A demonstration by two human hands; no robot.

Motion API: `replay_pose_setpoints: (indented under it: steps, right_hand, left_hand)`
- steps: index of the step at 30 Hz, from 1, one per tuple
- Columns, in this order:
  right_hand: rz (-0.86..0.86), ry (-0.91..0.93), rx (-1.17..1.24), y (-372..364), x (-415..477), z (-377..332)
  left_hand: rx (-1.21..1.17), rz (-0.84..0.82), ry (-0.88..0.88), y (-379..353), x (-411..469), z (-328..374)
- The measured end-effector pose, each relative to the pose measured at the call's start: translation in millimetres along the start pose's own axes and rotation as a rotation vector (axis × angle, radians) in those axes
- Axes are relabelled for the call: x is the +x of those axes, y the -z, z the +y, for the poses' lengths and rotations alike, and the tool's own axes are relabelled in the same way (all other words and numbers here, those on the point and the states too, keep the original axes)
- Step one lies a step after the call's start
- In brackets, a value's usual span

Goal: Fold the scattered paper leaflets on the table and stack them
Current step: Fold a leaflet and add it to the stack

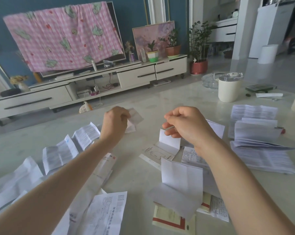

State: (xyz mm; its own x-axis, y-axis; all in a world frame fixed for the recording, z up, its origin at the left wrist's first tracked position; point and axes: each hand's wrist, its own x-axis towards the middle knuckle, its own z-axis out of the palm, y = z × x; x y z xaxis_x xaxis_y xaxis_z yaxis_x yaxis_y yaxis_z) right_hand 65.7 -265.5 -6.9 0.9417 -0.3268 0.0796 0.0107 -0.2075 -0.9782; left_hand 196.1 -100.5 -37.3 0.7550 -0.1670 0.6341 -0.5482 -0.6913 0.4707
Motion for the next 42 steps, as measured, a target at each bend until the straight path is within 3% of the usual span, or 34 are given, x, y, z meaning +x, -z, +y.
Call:
replay_pose_setpoints:
  steps: [3, 5, 8, 11, 15, 25, 32, 37, 42]
  right_hand:
    - [0.083, 0.042, 0.009, -5.6, -3.9, 0.3]
    - [0.102, 0.072, -0.025, -8.9, -6.6, -1.5]
    - [-0.036, -0.001, 0.016, -12.5, -11.5, -4.0]
    - [-0.109, -0.037, 0.119, -16.6, -14.3, -4.1]
    - [0.045, 0.042, 0.099, -20.7, -12.0, 1.7]
    - [0.182, 0.096, 0.03, -6.3, -0.6, 7.3]
    - [0.131, 0.024, 0.095, -0.8, -0.1, 4.9]
    - [0.1, 0.029, 0.064, -3.2, 0.6, 4.9]
    - [0.052, 0.028, 0.045, -9.3, -0.2, 4.1]
  left_hand:
    - [-0.157, 0.046, 0.045, 28.2, -4.0, 23.8]
    - [-0.3, -0.073, 0.059, 44.1, -13.1, 40.4]
    - [-0.478, -0.258, 0.071, 60.9, -29.5, 57.9]
    - [-0.59, -0.294, 0.113, 64.5, -36.2, 63.1]
    - [-0.883, -0.328, 0.43, 62.2, -43.5, 68.7]
    - [-0.587, -0.399, 0.607, 8.1, -47.0, 37.7]
    - [-0.036, -0.457, 0.386, -36.9, -65.7, 14.7]
    - [0.256, -0.321, 0.144, -22.8, -48.7, 2.3]
    - [0.759, -0.574, 0.028, -10.7, -28.1, -41.9]
